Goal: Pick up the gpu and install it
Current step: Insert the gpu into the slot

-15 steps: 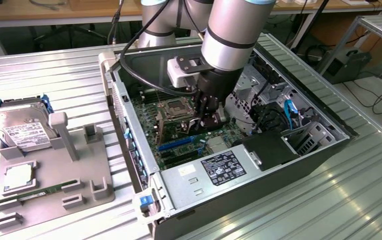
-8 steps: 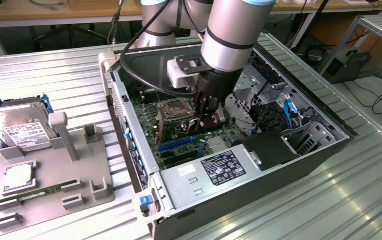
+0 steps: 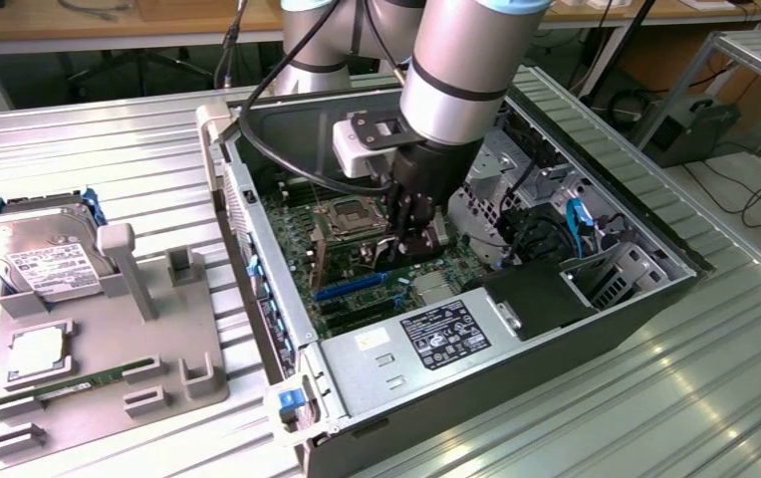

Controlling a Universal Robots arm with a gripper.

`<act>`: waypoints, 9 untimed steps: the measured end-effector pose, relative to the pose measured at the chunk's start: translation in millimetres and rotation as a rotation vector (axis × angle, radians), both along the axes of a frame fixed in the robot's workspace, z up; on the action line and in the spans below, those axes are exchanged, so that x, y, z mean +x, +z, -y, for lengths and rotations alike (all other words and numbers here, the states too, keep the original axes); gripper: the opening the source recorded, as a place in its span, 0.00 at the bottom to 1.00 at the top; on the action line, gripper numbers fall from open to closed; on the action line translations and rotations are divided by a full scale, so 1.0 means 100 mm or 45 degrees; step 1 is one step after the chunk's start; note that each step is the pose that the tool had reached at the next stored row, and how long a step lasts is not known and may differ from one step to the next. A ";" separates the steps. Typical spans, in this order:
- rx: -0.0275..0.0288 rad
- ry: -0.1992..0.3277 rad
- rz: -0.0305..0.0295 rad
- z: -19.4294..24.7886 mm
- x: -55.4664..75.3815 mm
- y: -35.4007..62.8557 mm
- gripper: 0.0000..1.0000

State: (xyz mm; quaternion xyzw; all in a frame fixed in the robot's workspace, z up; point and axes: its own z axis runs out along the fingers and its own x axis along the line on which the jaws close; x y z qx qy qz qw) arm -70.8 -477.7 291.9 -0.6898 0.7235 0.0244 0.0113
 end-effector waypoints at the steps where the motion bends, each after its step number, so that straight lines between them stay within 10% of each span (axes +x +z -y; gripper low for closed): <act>1: 0.0000 0.000 0.0000 0.000 0.00 -0.002 0.26; 9: 0.0000 0.000 0.0000 0.000 0.00 -0.024 0.26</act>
